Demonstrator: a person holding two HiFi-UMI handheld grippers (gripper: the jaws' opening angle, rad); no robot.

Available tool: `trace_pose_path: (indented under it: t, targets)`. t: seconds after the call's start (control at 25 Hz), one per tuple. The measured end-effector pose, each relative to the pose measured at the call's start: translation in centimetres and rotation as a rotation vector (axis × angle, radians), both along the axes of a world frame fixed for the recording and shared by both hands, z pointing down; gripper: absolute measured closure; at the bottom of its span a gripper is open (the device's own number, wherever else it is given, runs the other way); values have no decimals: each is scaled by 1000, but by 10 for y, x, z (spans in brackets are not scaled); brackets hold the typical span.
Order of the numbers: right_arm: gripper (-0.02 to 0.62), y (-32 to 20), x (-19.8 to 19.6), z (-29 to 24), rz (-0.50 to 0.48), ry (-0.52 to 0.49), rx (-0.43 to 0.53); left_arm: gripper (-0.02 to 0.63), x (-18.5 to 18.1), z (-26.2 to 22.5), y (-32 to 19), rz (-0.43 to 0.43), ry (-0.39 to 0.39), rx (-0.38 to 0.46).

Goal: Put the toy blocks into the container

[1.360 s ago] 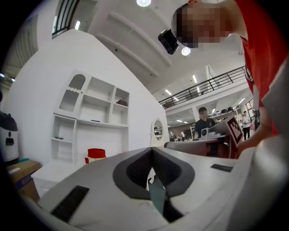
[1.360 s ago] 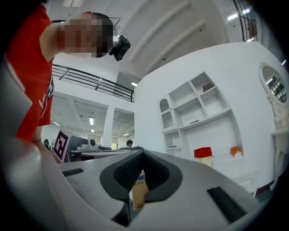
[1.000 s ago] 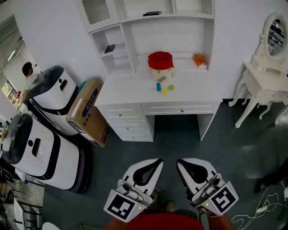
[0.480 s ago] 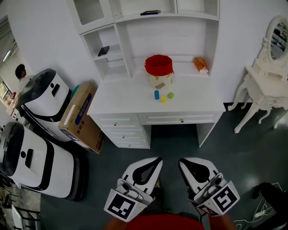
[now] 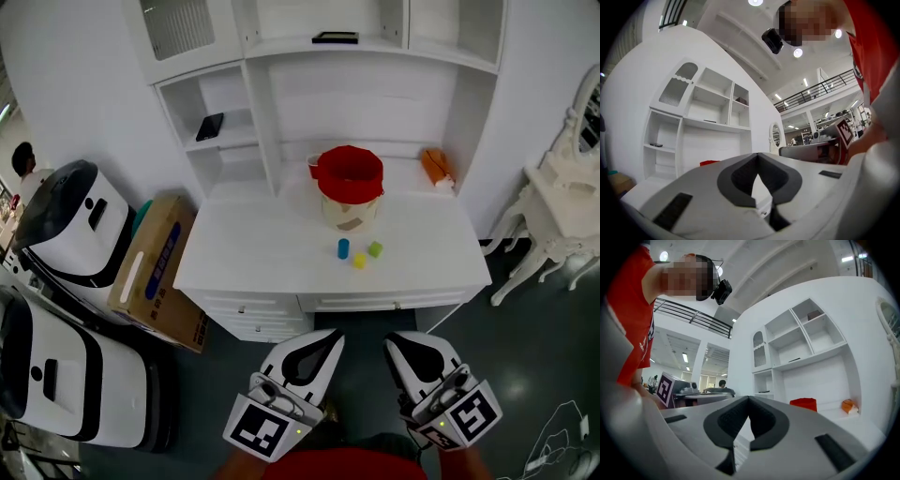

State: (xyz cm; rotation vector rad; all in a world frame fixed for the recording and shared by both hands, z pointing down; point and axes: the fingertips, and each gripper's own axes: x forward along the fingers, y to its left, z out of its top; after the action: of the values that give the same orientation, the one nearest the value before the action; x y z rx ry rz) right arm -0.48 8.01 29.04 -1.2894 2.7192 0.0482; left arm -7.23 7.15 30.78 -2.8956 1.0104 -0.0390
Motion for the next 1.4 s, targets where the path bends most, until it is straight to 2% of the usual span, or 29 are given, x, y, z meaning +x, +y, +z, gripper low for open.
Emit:
trace_pose_path:
  t: [0.2, 0.56, 0.8, 0.84, 1.32, 1.4]
  targets:
    - [591, -51, -5, 3, 27, 30, -20, 588, -4, 3, -55, 13, 19, -22]
    - [591, -113, 5, 16, 58, 42, -66, 588, 6, 9, -111, 28, 37, -50]
    - [589, -153, 25, 31, 62, 51, -88, 588, 13, 16, -145, -12, 20, -57]
    - [570, -160, 28, 34, 58, 57, -93, 588, 16, 17, -151, -19, 17, -56]
    - [562, -238, 60, 76, -25, 111, -155, 588, 47, 42, -219, -123, -18, -65]
    - [523, -250, 62, 89, -33, 138, -182, 588, 48, 45, -225, -137, -17, -72]
